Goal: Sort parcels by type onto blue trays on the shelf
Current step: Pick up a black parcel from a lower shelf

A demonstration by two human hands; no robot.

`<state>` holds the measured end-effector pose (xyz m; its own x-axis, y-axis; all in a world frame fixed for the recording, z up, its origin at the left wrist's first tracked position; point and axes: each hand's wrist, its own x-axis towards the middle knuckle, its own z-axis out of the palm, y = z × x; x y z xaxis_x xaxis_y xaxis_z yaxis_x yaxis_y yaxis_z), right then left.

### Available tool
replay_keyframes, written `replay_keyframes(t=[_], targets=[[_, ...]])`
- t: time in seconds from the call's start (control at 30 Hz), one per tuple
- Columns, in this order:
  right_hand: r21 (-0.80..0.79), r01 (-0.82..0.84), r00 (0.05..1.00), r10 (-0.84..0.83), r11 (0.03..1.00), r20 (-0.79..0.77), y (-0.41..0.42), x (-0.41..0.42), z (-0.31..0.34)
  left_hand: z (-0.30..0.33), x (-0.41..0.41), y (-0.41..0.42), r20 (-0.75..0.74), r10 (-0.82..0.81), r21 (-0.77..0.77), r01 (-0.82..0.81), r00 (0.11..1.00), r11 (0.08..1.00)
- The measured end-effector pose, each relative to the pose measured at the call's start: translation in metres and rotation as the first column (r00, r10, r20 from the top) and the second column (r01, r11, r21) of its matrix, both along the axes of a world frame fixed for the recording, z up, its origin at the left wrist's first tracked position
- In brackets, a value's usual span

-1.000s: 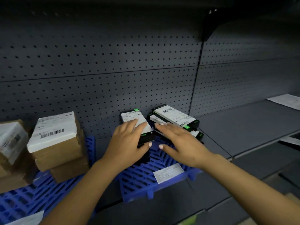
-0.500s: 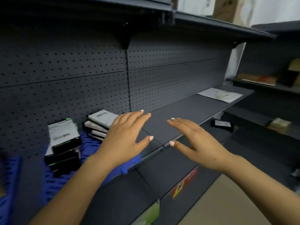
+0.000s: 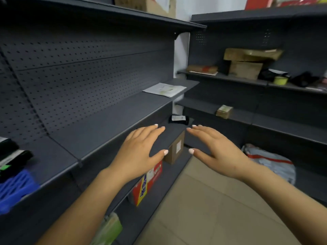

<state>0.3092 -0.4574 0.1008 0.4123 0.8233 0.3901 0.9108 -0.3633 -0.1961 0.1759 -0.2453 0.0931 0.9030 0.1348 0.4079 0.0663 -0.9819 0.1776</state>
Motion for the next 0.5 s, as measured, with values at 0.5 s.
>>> replay_keyframes(t=[0.5], targets=[[-0.063, 0.263, 0.963, -0.266, 0.963, -0.037, -0.077, 0.181, -0.040, -0.051, 0.236, -0.052, -0.087, -0.214, -0.047, 0.211, 0.973, 0.976]])
